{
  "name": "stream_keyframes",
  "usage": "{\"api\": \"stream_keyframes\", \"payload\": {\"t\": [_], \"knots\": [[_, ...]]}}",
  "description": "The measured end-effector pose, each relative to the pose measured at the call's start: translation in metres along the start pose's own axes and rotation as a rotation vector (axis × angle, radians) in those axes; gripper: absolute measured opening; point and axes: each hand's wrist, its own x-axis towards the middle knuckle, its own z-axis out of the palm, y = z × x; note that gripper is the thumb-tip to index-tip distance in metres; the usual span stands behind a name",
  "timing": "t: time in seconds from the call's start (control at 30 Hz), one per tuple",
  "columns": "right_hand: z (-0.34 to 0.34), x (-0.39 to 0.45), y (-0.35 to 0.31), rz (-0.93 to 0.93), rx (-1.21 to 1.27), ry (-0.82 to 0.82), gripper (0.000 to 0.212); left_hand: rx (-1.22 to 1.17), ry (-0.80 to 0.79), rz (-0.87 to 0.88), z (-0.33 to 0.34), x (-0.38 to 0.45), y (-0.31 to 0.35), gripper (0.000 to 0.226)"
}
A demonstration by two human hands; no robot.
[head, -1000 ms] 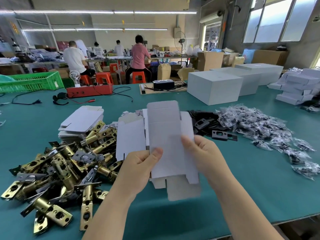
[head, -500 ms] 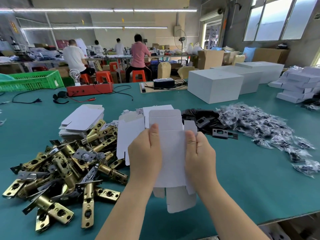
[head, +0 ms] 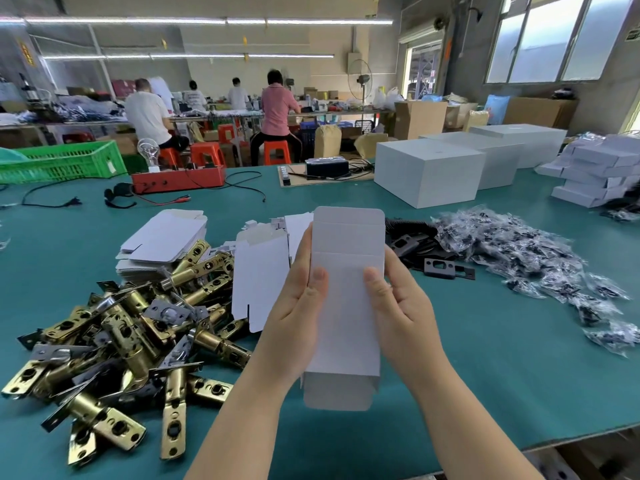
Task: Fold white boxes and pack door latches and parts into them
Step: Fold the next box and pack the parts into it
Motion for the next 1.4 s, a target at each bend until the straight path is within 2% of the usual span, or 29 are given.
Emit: {"api": "stream_keyframes", "payload": {"t": [0.07, 0.2, 0.33, 0.47, 0.53, 0.63, 0.67, 0.73, 0.8, 0.87, 0.9, 0.97, 1.03, 1.1, 1.17, 1.27, 1.33, 1.4], "knots": [[-0.001, 0.0, -0.002, 0.014, 0.017, -0.068, 0.028, -0.01, 0.064, 0.012, 0.001, 0.001, -0.002, 0.029], [-0.003, 0.003, 0.002, 0.141, 0.005, -0.03, 0.019, -0.009, 0.173, -0.029, 0.001, 0.002, -0.007, 0.027], [-0.005, 0.004, 0.003, 0.201, 0.042, -0.021, 0.018, -0.013, 0.144, -0.097, -0.003, 0.0, -0.007, 0.031], [-0.006, 0.005, 0.003, 0.155, 0.031, 0.099, 0.01, 0.045, 0.037, -0.019, -0.003, -0.003, 0.0, 0.026], [-0.006, 0.005, 0.001, 0.145, 0.024, 0.163, 0.01, 0.193, 0.034, 0.039, 0.0, -0.006, 0.002, 0.029], [-0.009, 0.007, -0.003, 0.108, -0.072, 0.241, 0.015, 0.629, 0.273, 0.072, 0.005, -0.012, 0.002, 0.044], [-0.009, 0.007, -0.004, 0.082, -0.131, 0.255, 0.015, 0.748, 0.308, 0.107, 0.007, -0.014, 0.003, 0.049], [-0.007, 0.007, -0.009, 0.034, -0.212, 0.256, 0.019, 0.869, 0.213, 0.129, 0.013, -0.016, 0.006, 0.055], [-0.004, 0.004, -0.013, -0.017, -0.178, 0.212, 0.027, 0.779, 0.06, 0.078, 0.018, -0.017, 0.01, 0.062], [-0.003, 0.002, -0.018, -0.036, -0.1, 0.147, 0.024, 0.453, -0.062, -0.01, 0.019, -0.016, 0.017, 0.052], [-0.002, 0.002, -0.02, -0.038, -0.075, 0.115, 0.019, 0.311, -0.056, -0.048, 0.017, -0.015, 0.018, 0.046], [-0.002, 0.001, -0.019, -0.052, -0.087, 0.081, 0.021, 0.129, 0.06, -0.096, 0.012, -0.014, 0.016, 0.035], [-0.004, 0.003, -0.016, -0.029, -0.162, 0.085, 0.03, 0.062, 0.137, -0.122, 0.006, -0.012, 0.012, 0.042], [-0.008, 0.005, -0.014, 0.07, -0.173, 0.05, 0.042, -0.036, 0.138, -0.127, 0.002, -0.01, 0.01, 0.059], [-0.012, 0.007, -0.011, 0.224, 0.003, -0.06, 0.047, -0.067, 0.128, -0.133, -0.001, -0.01, 0.01, 0.064], [-0.012, 0.008, -0.009, 0.343, 0.204, -0.123, 0.044, 0.003, 0.11, -0.13, -0.006, -0.008, 0.007, 0.047], [-0.01, 0.008, -0.009, 0.396, 0.313, -0.12, 0.033, 0.009, 0.144, -0.147, -0.008, -0.006, 0.006, 0.027], [-0.009, 0.009, -0.008, 0.443, 0.368, -0.136, 0.023, 0.013, 0.198, -0.165, -0.009, -0.004, 0.005, 0.017]]}}
